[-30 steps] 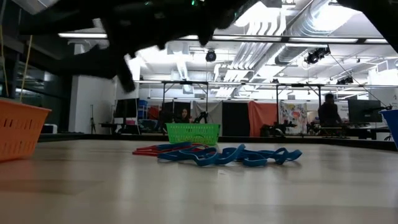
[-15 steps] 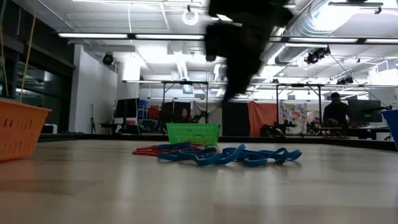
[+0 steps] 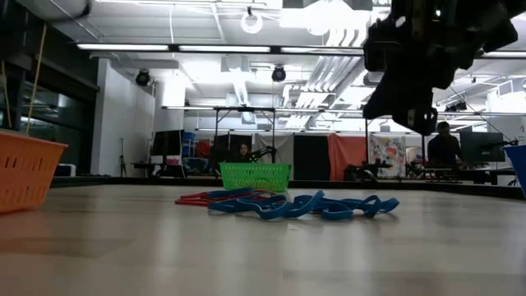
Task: Sort rubber bands into baskets
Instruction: Adjust the orange bin on the table
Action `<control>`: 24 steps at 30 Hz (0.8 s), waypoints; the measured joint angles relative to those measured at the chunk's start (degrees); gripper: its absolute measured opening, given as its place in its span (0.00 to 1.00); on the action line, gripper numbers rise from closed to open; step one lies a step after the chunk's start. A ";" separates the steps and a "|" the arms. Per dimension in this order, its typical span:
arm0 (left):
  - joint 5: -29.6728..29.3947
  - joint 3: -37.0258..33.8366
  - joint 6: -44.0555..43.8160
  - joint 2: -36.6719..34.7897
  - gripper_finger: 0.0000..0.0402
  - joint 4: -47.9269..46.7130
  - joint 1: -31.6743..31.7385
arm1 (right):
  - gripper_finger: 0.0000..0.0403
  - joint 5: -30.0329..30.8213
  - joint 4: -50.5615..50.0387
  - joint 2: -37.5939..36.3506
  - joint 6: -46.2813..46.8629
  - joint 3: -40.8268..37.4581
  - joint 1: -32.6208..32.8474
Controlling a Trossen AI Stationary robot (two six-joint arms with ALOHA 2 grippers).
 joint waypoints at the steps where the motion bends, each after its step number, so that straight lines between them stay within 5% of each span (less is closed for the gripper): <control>1: 1.70 -2.00 0.05 0.32 0.00 2.01 -0.51 | 0.00 0.04 0.00 0.07 -0.48 0.35 0.02; 8: -2.05 -8.14 1.18 0.82 0.00 10.71 -0.86 | 0.00 0.67 -0.12 0.45 -3.56 2.73 -0.08; 18: -17.35 -8.24 13.84 0.78 0.00 11.70 -0.86 | 0.00 2.29 -0.17 0.48 -4.41 3.24 -0.13; 24: -18.29 -8.24 18.24 0.78 0.00 12.27 -0.86 | 0.00 2.27 -0.15 0.48 -4.41 3.24 -0.13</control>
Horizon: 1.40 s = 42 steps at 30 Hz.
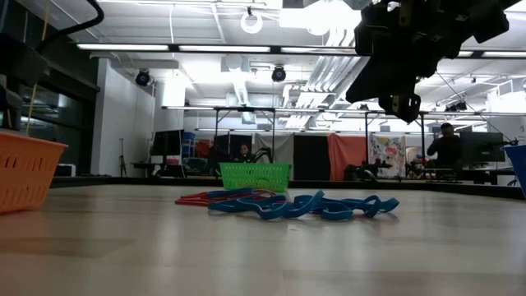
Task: Sort rubber bands into baskets
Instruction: Adjust the orange bin on the table, then put the blue rubber band into the orange bin
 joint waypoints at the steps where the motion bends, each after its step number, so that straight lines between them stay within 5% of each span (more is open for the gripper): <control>1: -0.45 0.00 0.15 0.00 0.00 0.00 0.00 | 0.00 0.02 -0.01 0.00 0.03 0.00 0.00; 15: -6.65 0.00 1.07 0.00 0.00 3.05 0.00 | 0.00 0.25 -0.02 0.02 0.37 0.00 0.00; 24: -6.36 3.03 1.04 -0.60 0.00 -4.29 0.00 | 0.00 2.40 0.08 0.02 -1.03 0.00 -0.02; 31: -9.01 6.12 -1.56 -7.46 0.00 -12.83 0.00 | 0.01 1.72 2.44 0.18 -2.02 1.56 0.00; 36: -16.57 11.59 -8.34 -16.01 0.00 -17.34 0.00 | 0.11 2.32 -10.03 3.54 -7.73 9.85 0.04; 42: -36.57 18.71 -15.73 -21.93 0.00 -17.42 0.00 | 0.34 3.83 -17.65 15.36 -19.81 24.23 -2.06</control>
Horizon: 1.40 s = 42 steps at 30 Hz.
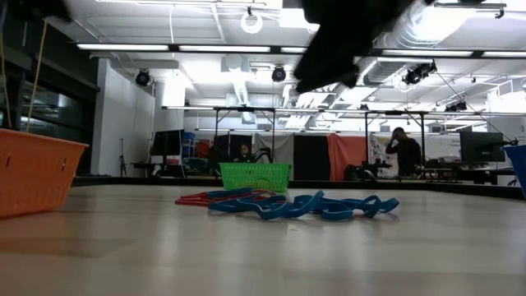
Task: Sort rubber bands into baskets
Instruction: Put the blue rubber band into the orange bin
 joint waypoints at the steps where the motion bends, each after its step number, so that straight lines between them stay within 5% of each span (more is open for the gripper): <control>1: -3.28 0.89 -0.13 -0.36 0.00 0.69 0.00 | 0.38 0.85 -1.46 2.54 -2.74 2.45 -0.31; 7: -13.48 2.62 4.92 -0.89 0.00 12.49 0.00 | 0.49 1.59 -6.71 17.27 -9.84 15.99 -3.11; 16: -14.06 2.34 12.17 2.71 0.00 25.07 0.00 | 0.47 -0.33 -17.97 31.40 -5.52 30.81 -4.36; 34: -14.01 2.32 11.72 6.72 0.00 26.51 0.00 | 0.46 2.44 -20.17 34.90 3.55 31.57 -3.27; 42: -14.01 2.32 11.70 6.72 0.00 26.52 0.00 | 0.36 0.36 -20.38 35.93 3.77 31.52 -3.26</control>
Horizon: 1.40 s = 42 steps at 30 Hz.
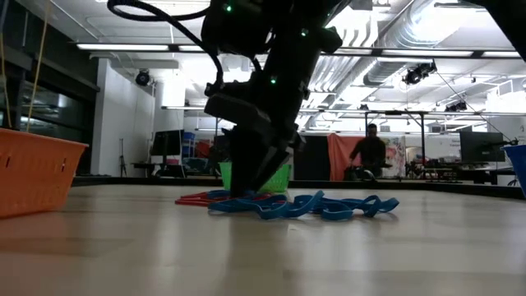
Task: Sort rubber bands into baskets
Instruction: Put the blue rubber band into the orange bin
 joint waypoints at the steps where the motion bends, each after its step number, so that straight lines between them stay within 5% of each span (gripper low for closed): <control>1: 0.00 0.00 0.00 0.00 0.00 0.01 -0.01 | 0.35 0.00 0.53 0.06 0.02 0.00 0.10; 9: 0.02 0.00 0.04 0.00 0.00 -0.01 0.00 | 0.27 0.02 0.51 0.60 0.04 0.02 0.53; 16: 0.04 0.00 0.06 0.00 0.00 -0.05 -0.01 | 0.02 -0.04 -1.18 0.25 -1.07 1.37 0.50; 34: 0.04 0.00 0.63 0.00 0.00 -0.29 -0.01 | 0.00 -1.86 -17.26 -0.18 -17.15 16.08 0.10; 42: 0.42 0.00 0.59 0.00 0.00 -0.25 -0.32 | 0.00 -7.79 -15.00 -7.60 -16.24 3.27 4.31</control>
